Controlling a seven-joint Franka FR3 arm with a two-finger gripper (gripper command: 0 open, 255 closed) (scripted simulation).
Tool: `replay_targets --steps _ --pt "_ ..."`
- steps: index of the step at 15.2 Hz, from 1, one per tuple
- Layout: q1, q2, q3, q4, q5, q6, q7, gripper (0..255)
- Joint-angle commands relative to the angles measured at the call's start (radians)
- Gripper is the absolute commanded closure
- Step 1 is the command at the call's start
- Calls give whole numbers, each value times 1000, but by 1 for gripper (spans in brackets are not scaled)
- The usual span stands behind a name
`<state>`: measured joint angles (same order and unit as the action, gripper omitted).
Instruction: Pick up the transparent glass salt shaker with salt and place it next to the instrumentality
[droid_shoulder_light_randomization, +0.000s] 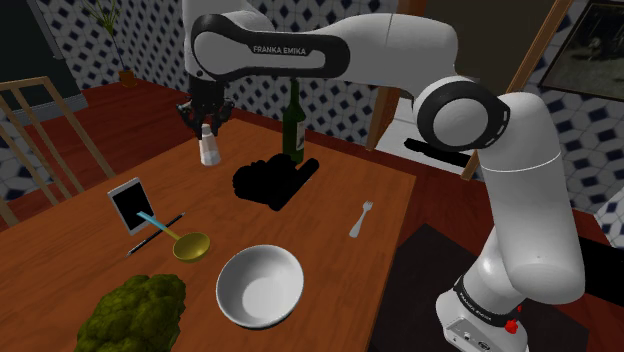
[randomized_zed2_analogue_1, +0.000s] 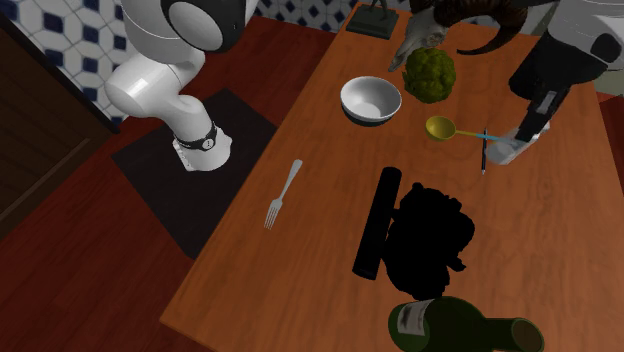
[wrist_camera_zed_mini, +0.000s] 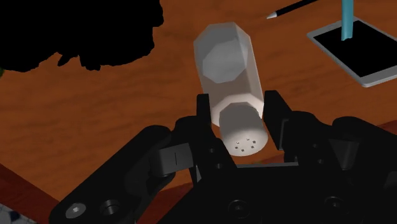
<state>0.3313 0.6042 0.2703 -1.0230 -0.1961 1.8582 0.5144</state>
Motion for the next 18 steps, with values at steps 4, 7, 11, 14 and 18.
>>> replay_targets --steps 4,7,11,14,18 --pt "-5 -2 -1 -66 -2 65 9 255" --pt "-11 -8 -1 -117 -3 109 13 255" --pt "-16 -10 -3 -176 -5 164 18 255" --pt "-19 -9 -4 -214 -7 203 22 255" --pt "-22 -3 -6 -258 -11 253 27 255"
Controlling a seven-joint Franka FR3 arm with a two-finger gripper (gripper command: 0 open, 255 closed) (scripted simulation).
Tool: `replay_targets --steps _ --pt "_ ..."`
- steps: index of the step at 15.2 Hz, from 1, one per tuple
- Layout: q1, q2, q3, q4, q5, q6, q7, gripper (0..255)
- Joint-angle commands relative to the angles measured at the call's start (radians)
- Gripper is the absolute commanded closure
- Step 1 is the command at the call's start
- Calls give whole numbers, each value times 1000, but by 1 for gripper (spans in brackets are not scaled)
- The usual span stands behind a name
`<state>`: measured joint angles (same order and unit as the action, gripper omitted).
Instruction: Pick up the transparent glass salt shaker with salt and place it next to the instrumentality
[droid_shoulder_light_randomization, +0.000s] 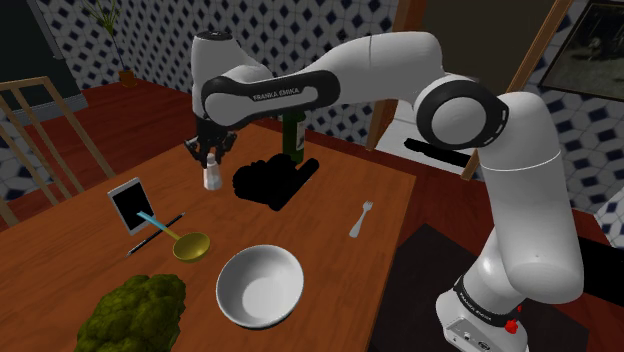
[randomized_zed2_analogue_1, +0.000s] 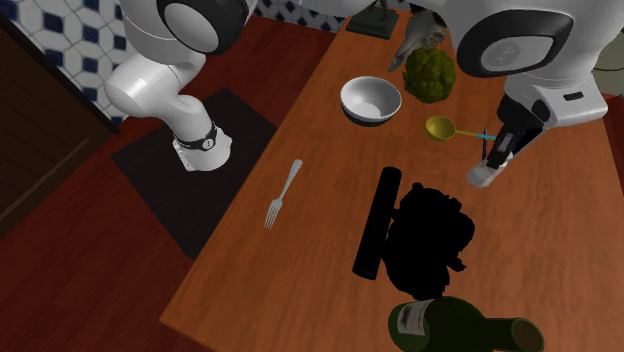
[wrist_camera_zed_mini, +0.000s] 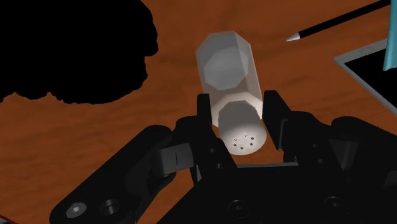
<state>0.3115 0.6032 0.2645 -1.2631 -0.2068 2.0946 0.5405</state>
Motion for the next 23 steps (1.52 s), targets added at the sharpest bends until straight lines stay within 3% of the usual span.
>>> replay_targets --steps 1,12,20,21,23 --pt "-3 0 -1 -28 -2 29 3 255" --pt "-4 40 -12 -117 -19 156 19 255" --pt "-4 40 -12 -117 -19 156 19 255" --pt "-4 40 -12 -117 -19 156 19 0" --pt "-4 40 -12 -117 -19 156 19 0"
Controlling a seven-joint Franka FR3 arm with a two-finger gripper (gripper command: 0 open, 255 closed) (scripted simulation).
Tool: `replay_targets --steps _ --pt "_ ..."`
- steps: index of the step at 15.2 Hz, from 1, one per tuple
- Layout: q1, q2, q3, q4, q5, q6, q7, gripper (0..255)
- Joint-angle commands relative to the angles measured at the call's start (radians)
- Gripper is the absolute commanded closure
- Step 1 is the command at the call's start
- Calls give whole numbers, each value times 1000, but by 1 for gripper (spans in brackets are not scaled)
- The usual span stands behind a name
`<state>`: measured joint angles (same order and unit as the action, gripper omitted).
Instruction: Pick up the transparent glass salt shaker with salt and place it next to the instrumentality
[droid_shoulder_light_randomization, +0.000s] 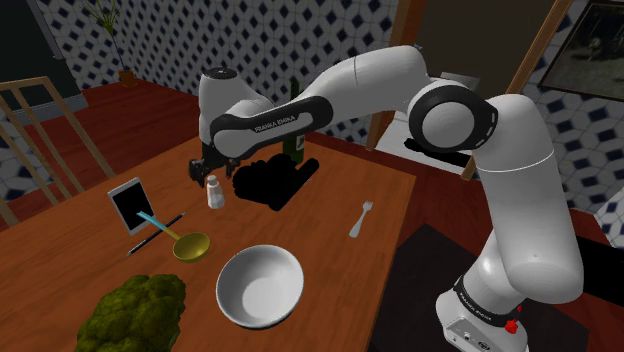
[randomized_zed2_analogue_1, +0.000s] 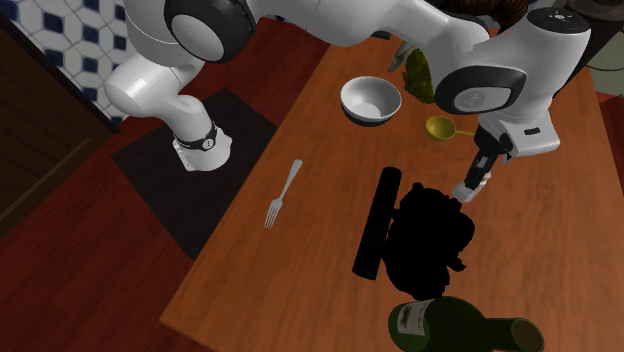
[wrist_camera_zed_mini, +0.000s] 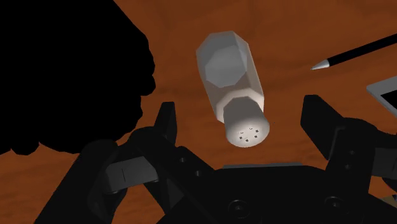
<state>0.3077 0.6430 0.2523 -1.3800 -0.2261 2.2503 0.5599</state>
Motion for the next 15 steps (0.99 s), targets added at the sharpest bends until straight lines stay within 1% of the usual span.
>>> replay_targets --steps 1,3,7,15 --pt "0 0 0 0 0 0 0 0" --pt "0 0 0 0 0 0 0 0" --pt "-11 -83 14 -10 20 -72 -10 0" --pt "-11 -83 14 -10 20 -72 -10 0"
